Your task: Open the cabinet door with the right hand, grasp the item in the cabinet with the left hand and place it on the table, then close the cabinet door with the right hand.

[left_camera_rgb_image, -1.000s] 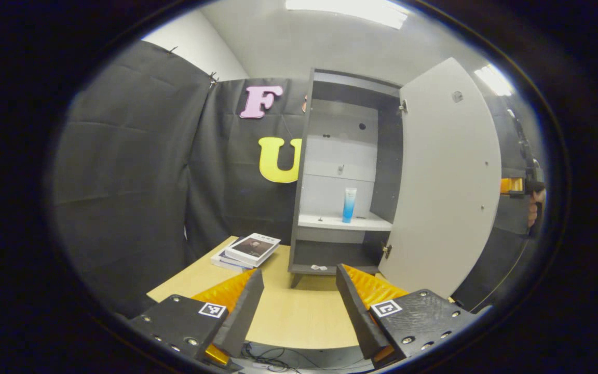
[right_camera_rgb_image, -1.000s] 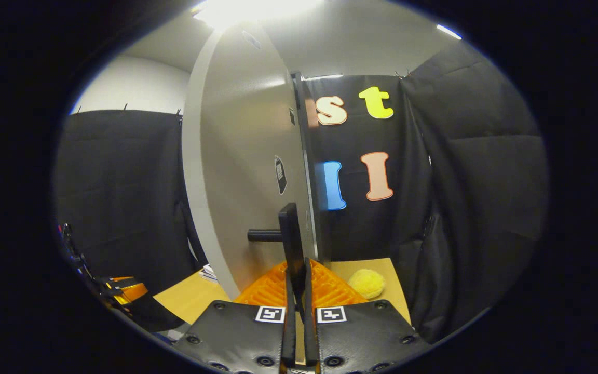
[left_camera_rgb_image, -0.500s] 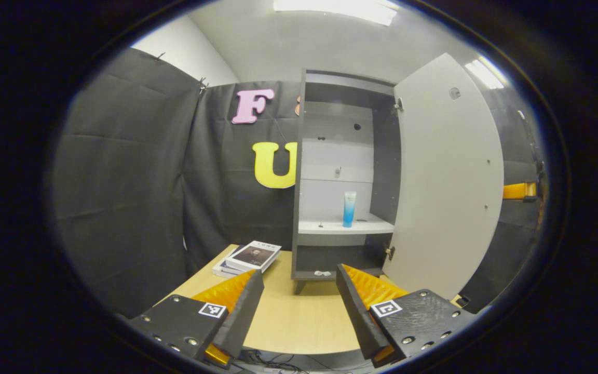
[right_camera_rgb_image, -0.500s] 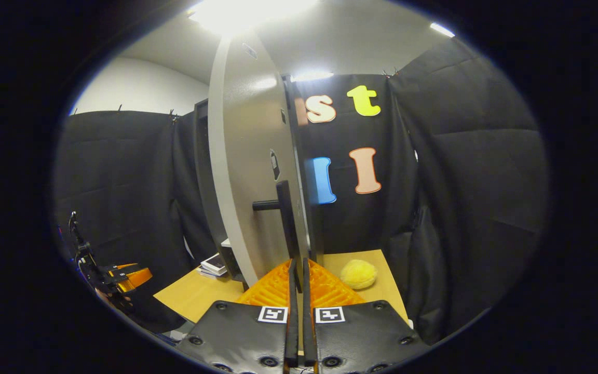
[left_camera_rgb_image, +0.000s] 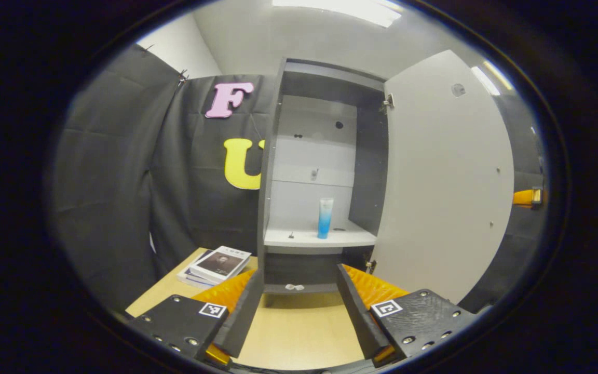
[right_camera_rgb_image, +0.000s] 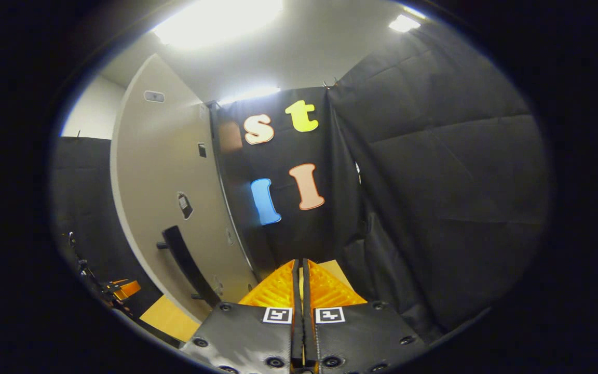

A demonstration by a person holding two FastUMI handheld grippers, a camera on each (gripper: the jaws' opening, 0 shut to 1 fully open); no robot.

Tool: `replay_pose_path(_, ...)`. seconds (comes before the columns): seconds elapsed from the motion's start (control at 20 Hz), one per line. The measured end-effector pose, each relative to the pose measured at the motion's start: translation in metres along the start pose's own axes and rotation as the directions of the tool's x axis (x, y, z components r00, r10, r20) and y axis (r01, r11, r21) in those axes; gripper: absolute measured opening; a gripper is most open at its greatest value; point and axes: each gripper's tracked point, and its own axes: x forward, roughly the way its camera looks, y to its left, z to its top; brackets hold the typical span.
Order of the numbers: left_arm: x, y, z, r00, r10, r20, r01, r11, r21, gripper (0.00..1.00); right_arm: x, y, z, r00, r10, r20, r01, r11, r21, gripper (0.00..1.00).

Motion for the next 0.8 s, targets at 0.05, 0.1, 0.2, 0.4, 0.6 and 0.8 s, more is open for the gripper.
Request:
replay_pose_path(0.05, 0.001, 0.0, 0.006, 1.0, -0.011, 0.011, 0.011, 1.0, 0.0, 0.85, 0.011, 0.001, 0.002, 1.0, -0.01, 0.007, 0.01, 1.0, -0.006, 0.02)
replay_pose_path(0.1, 0.005, -0.002, 0.007, 1.0, -0.02, 0.009, 0.02, 1.0, 0.007, 0.85, 0.022, 0.002, 0.007, 1.0, -0.011, 0.015, 0.012, 1.0, -0.014, 0.02)
replay_pose_path(0.2, 0.02, -0.005, 0.009, 0.999, -0.041, 0.01, 0.041, 0.999, 0.025, 0.85, 0.044, -0.007, 0.018, 0.999, -0.038, 0.037, 0.04, 0.998, -0.042, 0.02)
replay_pose_path(0.4, 0.043, -0.013, 0.008, 0.997, -0.081, -0.009, 0.081, 0.996, 0.03, 0.86, 0.08, -0.026, 0.038, 0.99, -0.113, 0.083, 0.116, 0.993, -0.031, 0.0)
replay_pose_path(0.6, 0.063, -0.019, 0.007, 0.994, -0.113, -0.012, 0.113, 0.993, 0.042, 0.85, 0.117, -0.034, 0.035, 0.989, -0.133, 0.072, 0.132, 0.991, 0.014, 0.02)
replay_pose_path(0.8, 0.081, -0.032, 0.004, 0.986, -0.165, -0.021, 0.166, 0.985, 0.038, 0.85, 0.143, -0.049, 0.037, 0.982, -0.175, 0.075, 0.177, 0.984, -0.028, 0.02)
